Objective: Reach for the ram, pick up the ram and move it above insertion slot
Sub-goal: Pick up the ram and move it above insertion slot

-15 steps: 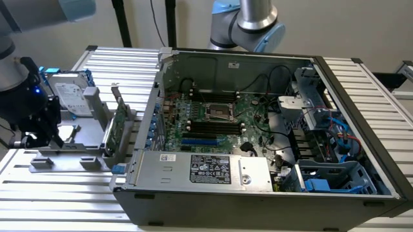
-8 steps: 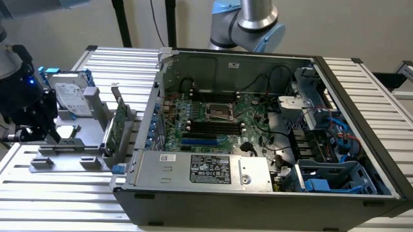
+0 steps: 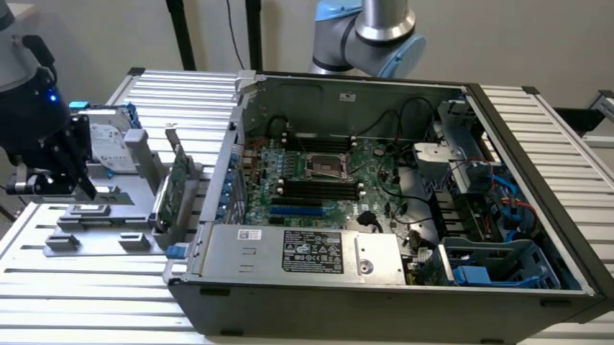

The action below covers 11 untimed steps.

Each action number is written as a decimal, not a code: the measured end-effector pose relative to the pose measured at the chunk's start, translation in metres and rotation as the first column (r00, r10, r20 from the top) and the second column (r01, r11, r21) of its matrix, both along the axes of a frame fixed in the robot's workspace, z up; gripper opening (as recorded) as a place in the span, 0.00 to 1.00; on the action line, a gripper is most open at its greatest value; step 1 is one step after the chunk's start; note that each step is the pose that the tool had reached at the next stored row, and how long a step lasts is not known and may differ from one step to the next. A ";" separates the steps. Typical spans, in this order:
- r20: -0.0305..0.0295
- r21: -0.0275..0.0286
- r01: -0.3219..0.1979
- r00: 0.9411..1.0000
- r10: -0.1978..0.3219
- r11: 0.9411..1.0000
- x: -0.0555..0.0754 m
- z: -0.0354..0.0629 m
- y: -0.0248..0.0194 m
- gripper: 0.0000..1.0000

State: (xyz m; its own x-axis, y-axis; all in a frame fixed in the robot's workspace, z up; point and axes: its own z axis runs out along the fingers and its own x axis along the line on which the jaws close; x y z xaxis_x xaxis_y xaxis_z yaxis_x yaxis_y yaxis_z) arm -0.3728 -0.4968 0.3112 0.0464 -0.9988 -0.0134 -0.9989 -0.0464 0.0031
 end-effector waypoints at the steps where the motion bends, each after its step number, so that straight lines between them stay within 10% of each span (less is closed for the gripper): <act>1: 0.000 0.000 0.000 1.000 0.000 1.000 0.003 0.0045 0.0000 0.13; 11: 0.000 0.002 -0.001 1.000 0.001 1.000 0.039 0.0500 0.0000 0.13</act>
